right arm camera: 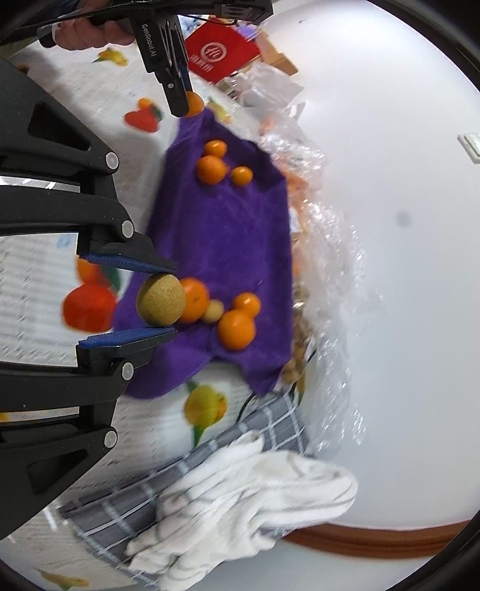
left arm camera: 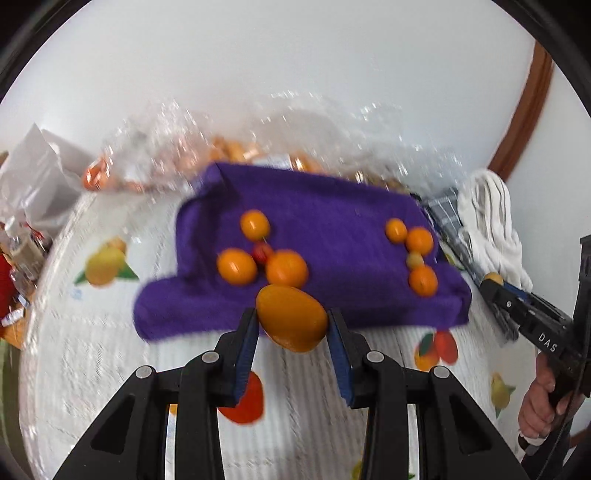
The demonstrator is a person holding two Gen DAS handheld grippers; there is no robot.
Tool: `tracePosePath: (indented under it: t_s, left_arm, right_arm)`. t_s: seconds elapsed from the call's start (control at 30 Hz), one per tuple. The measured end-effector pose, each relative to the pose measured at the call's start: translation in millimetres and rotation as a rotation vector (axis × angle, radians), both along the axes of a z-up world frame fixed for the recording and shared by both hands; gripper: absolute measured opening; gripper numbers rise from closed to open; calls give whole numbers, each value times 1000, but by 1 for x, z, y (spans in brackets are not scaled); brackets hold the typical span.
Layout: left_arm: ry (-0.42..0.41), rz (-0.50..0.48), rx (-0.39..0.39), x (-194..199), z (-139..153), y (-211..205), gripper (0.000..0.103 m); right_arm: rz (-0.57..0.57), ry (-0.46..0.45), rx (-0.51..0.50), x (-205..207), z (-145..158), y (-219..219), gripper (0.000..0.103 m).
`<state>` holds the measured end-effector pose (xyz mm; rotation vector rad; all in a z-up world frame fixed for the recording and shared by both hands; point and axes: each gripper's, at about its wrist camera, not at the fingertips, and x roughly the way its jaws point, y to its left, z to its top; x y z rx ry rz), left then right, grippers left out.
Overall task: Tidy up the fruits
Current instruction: 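Carry both fruits onto the purple towel and open both grippers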
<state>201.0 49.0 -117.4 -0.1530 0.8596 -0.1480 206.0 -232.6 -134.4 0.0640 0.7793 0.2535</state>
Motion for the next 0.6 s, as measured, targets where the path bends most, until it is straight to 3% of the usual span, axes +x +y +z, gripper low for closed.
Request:
tracePosePath:
  t_s: [0.33, 0.6]
  left_arm:
    - [-52, 67, 3, 48, 23, 33, 36]
    - [-37, 97, -51, 77, 17, 48, 36]
  right_arm:
    - [-59, 4, -7, 56, 6, 16, 29]
    - [-16, 51, -39, 98, -24, 38, 29]
